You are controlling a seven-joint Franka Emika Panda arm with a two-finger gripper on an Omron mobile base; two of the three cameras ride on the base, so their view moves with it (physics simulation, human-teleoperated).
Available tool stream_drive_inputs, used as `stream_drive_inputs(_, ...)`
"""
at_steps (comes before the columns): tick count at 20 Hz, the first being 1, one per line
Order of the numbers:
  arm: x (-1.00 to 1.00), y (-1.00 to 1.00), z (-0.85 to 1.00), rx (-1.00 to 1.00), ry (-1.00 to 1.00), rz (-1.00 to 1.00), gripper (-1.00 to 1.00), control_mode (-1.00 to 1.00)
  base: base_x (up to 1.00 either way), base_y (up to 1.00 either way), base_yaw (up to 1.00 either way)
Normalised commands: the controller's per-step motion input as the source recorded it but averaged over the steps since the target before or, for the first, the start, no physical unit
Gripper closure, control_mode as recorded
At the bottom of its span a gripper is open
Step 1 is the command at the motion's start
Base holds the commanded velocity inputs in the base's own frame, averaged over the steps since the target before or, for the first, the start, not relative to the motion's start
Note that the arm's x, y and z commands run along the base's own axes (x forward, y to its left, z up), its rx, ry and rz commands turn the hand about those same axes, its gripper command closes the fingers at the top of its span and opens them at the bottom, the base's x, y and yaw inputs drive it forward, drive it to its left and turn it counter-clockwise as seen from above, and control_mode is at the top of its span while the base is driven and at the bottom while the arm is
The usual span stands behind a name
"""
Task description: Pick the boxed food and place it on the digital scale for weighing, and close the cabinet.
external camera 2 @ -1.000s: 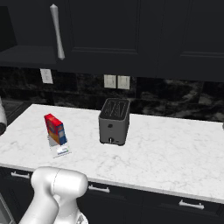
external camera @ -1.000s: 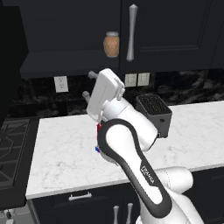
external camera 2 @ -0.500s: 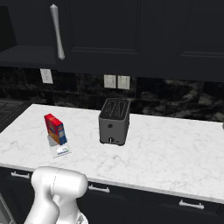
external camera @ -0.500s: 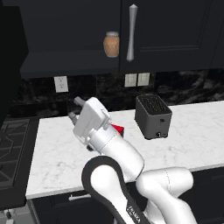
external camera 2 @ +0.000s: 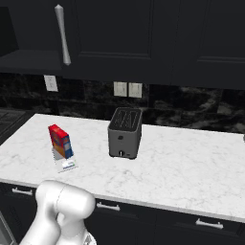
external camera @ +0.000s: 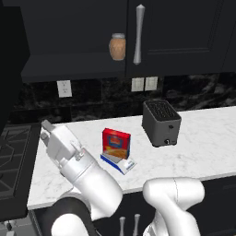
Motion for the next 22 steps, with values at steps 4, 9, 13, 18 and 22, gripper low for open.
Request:
stream_drive_inputs(4,-0.32,0.74,-0.08,0.01,-0.05,0.00,-1.00,-1.00,0.00,0.00,0.00)
stream_drive_inputs(9,-0.14,0.71,-0.08,0.00,-0.08,0.00,-1.00,-1.00,0.00,0.00,0.00)
stream_drive_inputs(13,-0.16,0.57,-0.01,0.00,-0.04,0.00,-1.00,-1.00,0.00,0.00,0.00)
stream_drive_inputs(18,-0.44,0.27,-0.11,0.09,-0.10,0.00,-1.00,-1.00,0.00,0.00,0.00)
stream_drive_inputs(22,-0.83,0.00,-0.19,0.15,-0.20,0.00,-1.00,-1.00,0.00,0.00,0.00)
